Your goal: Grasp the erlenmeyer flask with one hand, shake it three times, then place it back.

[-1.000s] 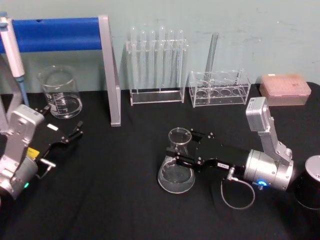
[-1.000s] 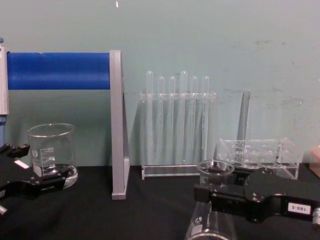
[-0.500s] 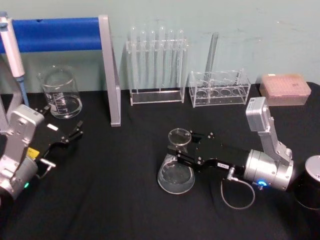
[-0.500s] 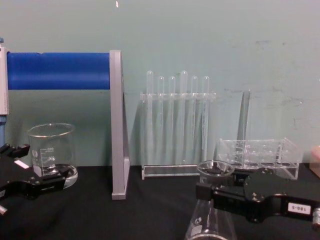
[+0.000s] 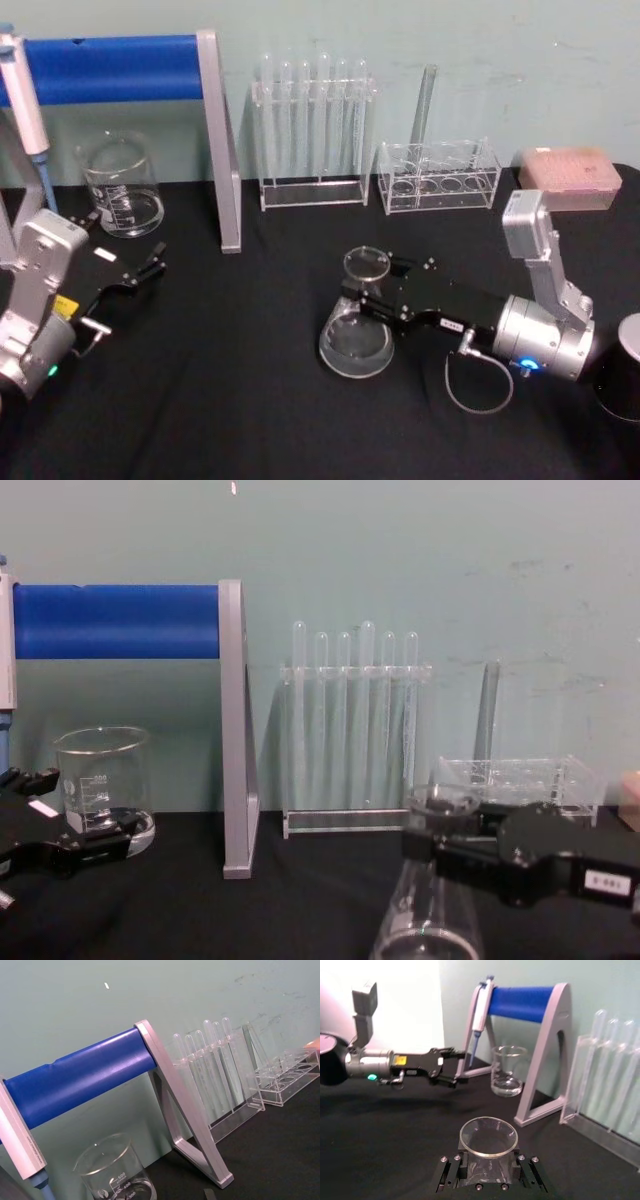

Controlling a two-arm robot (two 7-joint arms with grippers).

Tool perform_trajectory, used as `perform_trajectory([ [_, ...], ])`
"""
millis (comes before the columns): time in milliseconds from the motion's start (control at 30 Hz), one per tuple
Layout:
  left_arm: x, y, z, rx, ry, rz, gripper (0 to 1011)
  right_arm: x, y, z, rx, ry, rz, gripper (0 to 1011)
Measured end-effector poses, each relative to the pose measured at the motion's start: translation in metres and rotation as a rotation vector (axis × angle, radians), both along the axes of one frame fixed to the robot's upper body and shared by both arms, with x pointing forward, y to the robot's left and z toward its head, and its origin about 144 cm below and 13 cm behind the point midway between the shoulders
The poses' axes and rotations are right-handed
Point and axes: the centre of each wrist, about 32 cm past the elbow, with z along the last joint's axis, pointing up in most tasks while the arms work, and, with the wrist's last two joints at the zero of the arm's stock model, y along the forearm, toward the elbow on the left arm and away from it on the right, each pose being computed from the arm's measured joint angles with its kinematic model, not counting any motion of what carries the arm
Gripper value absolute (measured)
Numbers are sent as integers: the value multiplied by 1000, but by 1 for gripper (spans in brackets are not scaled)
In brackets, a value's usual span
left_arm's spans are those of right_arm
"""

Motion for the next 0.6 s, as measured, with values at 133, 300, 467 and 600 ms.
perform_trajectory([
  [133, 0, 0, 0, 0, 0, 0, 1001, -3, 1, 7, 16, -23, -40, 449],
  [300, 0, 0, 0, 0, 0, 0, 1001, -11, 2, 22, 22, -76, -143, 449],
  [467, 0, 0, 0, 0, 0, 0, 1001, -18, 3, 38, 31, -120, -242, 449],
  [600, 0, 0, 0, 0, 0, 0, 1001, -25, 2, 51, 53, -148, -328, 449],
])
